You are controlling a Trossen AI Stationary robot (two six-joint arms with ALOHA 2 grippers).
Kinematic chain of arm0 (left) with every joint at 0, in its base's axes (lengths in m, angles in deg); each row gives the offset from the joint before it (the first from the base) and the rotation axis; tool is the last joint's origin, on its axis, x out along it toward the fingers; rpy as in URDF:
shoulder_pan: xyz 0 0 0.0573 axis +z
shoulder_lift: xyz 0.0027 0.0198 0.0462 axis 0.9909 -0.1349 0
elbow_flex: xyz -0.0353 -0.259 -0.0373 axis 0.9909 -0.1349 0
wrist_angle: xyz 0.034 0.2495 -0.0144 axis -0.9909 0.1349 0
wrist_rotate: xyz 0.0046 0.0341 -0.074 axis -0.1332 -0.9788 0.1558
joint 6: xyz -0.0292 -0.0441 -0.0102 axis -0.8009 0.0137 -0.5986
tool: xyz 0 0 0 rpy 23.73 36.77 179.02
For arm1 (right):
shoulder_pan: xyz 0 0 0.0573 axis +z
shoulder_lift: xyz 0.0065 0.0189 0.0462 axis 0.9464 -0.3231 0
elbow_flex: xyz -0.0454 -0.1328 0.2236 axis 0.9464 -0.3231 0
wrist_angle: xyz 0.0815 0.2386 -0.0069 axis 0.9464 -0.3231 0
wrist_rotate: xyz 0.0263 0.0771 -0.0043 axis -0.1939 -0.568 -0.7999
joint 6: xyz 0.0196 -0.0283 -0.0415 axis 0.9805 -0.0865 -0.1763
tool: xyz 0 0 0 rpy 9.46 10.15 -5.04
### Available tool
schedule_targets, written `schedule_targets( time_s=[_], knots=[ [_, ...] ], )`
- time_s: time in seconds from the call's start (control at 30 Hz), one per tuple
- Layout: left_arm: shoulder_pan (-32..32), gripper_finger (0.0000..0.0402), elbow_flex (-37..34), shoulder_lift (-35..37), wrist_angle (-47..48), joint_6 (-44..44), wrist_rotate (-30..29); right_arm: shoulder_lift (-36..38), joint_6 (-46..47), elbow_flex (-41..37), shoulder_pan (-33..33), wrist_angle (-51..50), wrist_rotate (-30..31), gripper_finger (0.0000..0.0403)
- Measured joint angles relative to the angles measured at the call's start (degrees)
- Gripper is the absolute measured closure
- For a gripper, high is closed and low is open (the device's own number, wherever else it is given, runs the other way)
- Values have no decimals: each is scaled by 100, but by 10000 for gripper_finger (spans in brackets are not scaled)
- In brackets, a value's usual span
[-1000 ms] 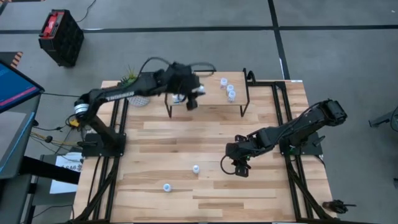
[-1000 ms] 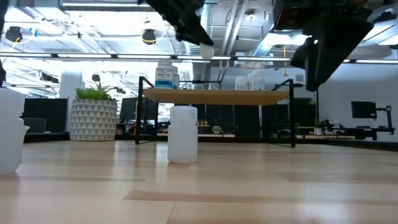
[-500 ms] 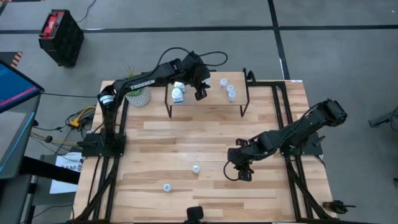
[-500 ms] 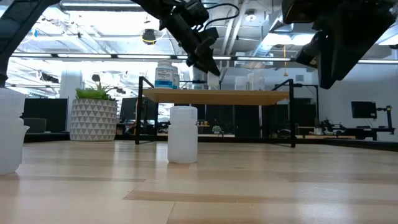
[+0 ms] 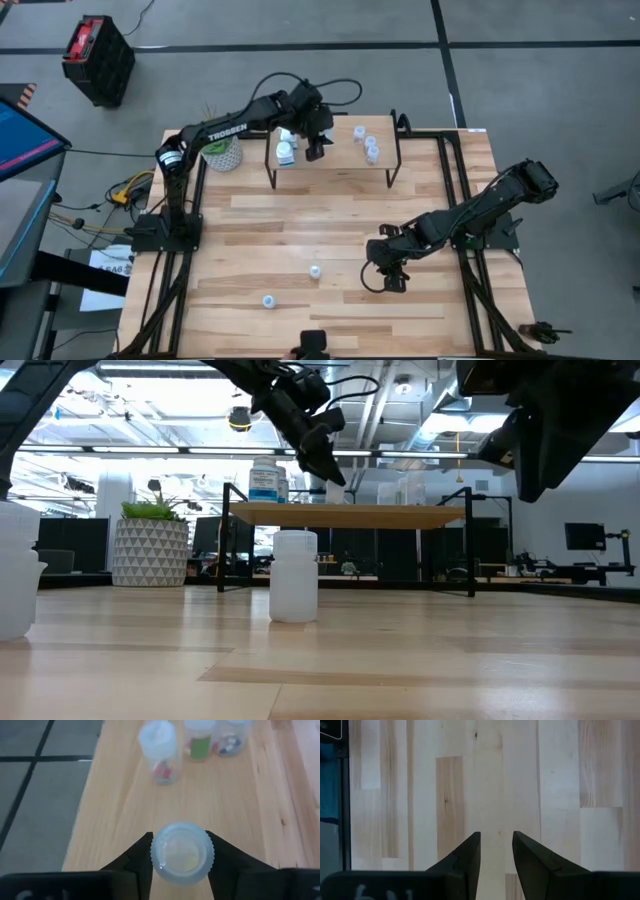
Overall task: Pick and place medicine bottles onto shelf by color
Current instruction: Put the top white pill bottle on the shelf, then align the bottom white pill bottle with the other white pill bottle on the shelf
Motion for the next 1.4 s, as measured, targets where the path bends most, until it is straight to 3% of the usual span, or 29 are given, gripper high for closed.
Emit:
schedule_targets(
  time_s=[0.27, 0.6, 0.77, 0.87, 1.07, 1.3, 1.4],
  knots=[
    [2, 209, -6, -17, 39, 58, 13, 0, 0, 0, 7, -29, 0, 267],
    [-4, 200, 17, -15, -23, -34, -8, 0, 0, 0, 7, -35, 0, 267],
    [-70, 199, 522, -13, 78, -52, -23, 0, 2, 0, 7, -35, 0, 267],
    [-204, 199, 1066, -7, 753, -155, -15, 0, 2, 0, 7, -35, 0, 267],
    [-702, 198, 1929, 9, 3110, -307, 206, 0, 44, 0, 7, -35, 1, 267],
    [-1441, 198, 2024, 11, 5130, -517, 76, 0, 46, 0, 7, -37, 2, 267],
    [-1695, 198, 1705, 139, 5037, -880, 183, -2, 48, 0, 7, -35, 1, 267]
  ],
)
